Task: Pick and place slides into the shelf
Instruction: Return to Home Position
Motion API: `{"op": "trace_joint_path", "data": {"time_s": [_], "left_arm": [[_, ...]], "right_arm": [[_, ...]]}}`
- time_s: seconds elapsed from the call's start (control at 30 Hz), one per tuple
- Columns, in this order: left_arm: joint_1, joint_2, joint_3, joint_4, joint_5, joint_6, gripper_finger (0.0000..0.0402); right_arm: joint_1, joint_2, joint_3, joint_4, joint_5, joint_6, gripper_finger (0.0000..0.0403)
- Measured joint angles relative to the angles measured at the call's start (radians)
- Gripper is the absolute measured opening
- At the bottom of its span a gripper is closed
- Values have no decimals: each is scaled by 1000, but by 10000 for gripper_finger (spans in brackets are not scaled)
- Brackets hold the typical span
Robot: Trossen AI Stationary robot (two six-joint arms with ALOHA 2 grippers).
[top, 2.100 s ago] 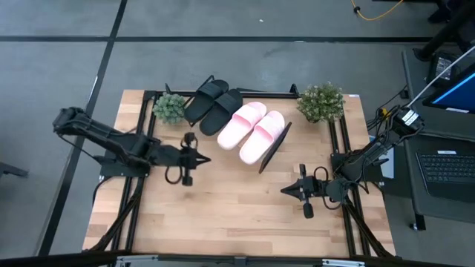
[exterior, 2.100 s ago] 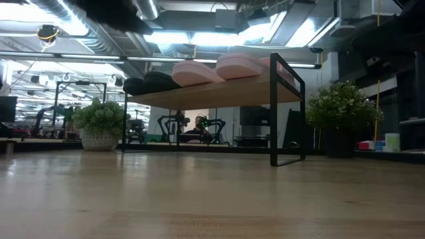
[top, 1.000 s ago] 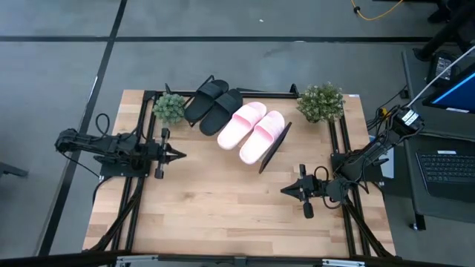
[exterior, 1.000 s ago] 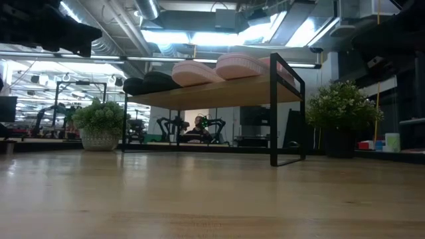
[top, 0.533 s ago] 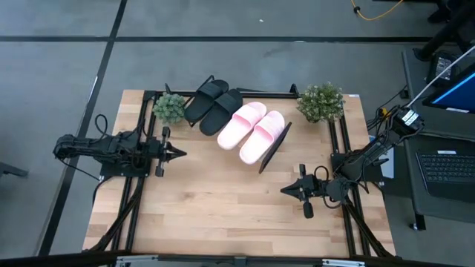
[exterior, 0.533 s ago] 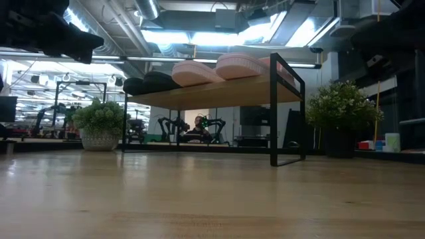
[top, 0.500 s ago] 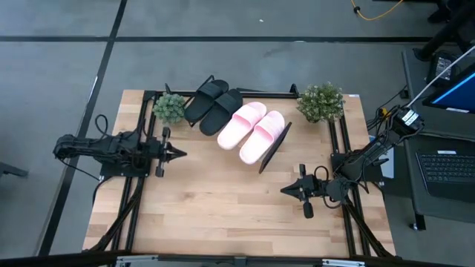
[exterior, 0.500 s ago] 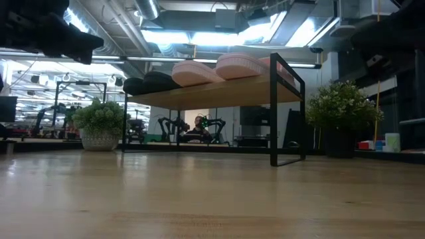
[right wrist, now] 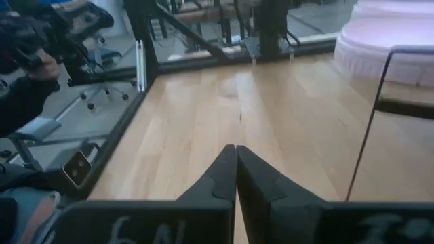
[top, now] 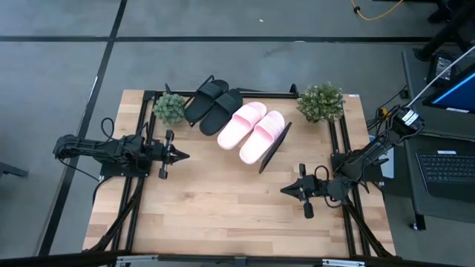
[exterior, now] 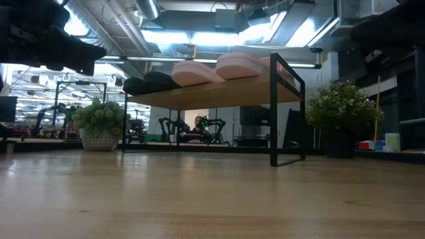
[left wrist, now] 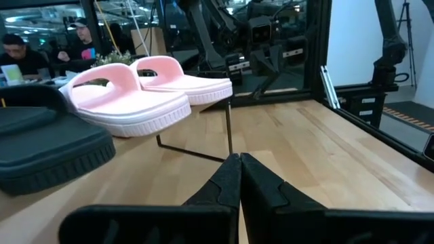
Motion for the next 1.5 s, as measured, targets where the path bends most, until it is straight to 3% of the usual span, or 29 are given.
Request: {"op": "trace_joint_path", "data": {"time_s": [0.3, 0.43, 0.57, 0.73, 0.83, 1.07, 1.33, 1.5], "left_arm": [[0, 0, 0, -2, 0, -4, 0], [0, 0, 0, -2, 0, -4, 0], [0, 0, 0, -2, 0, -4, 0], [0, 0, 0, -3, 0, -4, 0], [0, 0, 0, -3, 0, -4, 0], [0, 0, 0, -3, 0, -3, 0], [0, 0, 0, -3, 0, -3, 0], [0, 0, 0, -3, -1, -3, 0]], "right_arm": [[-5, -16, 0, 225, 2, -265, 13], [-37, -118, 0, 228, 0, -444, 11], [-95, -275, 0, 117, 0, -566, 5], [-199, -441, 0, -28, -5, -558, 6], [-260, -492, 0, -78, -69, -559, 6], [-365, -501, 0, -138, -113, -556, 6], [-372, -499, 0, -187, -114, -434, 6], [-372, -500, 0, -152, -114, -485, 6]]}}
